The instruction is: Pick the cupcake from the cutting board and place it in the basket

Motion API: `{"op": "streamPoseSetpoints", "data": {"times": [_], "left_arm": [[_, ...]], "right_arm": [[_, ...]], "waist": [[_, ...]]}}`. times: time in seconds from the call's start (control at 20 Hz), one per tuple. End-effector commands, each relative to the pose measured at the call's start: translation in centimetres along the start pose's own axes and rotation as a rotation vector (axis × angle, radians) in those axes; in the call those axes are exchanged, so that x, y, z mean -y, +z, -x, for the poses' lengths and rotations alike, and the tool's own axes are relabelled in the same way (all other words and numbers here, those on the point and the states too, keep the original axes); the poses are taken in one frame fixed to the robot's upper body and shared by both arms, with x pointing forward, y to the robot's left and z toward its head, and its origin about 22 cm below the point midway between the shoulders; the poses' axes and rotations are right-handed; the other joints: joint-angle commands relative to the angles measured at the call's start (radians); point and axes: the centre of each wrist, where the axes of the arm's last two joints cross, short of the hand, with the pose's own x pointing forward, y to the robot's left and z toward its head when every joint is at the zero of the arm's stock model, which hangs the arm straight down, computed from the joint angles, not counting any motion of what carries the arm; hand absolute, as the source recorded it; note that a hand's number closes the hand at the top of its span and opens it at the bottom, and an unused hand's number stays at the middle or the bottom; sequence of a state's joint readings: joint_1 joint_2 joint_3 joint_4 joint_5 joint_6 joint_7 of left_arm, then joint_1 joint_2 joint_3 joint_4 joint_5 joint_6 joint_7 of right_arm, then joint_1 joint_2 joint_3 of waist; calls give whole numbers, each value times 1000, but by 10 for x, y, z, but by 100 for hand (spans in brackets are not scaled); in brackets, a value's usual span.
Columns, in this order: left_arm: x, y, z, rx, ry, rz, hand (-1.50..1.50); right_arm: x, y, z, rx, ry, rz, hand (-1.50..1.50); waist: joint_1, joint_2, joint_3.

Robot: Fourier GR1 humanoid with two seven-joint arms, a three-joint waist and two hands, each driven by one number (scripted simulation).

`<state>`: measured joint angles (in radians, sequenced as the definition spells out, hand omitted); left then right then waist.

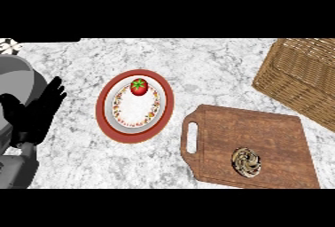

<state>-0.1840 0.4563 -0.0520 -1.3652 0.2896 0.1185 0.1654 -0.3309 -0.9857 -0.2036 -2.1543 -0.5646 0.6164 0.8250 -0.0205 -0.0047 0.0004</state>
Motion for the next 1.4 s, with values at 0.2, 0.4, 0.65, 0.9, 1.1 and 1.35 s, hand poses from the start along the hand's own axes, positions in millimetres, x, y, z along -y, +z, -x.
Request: {"op": "streamPoseSetpoints", "data": {"times": [0.2,0.4,0.65,0.9,1.1,1.35], "left_arm": [[-11,-3,5,11,-18,8,0],[4,-6,-12,33,-6,-3,0],[7,-9,-10,15,0,2,0],[15,-8,-3,0,1,8,0],[28,6,-25,5,0,28,0],[3,-4,2,11,-11,21,0]], "right_arm": [[-54,19,34,16,-54,52,-150],[-87,3,43,43,-75,88,-150],[-125,-21,59,59,-81,114,-150],[-150,-59,69,99,-197,152,-150],[-177,-69,82,18,-105,83,-150],[-186,-83,106,-32,-78,25,-150]], "waist": [[10,4,0],[19,6,1],[24,6,1],[24,6,0],[26,3,1],[22,5,0]]}}
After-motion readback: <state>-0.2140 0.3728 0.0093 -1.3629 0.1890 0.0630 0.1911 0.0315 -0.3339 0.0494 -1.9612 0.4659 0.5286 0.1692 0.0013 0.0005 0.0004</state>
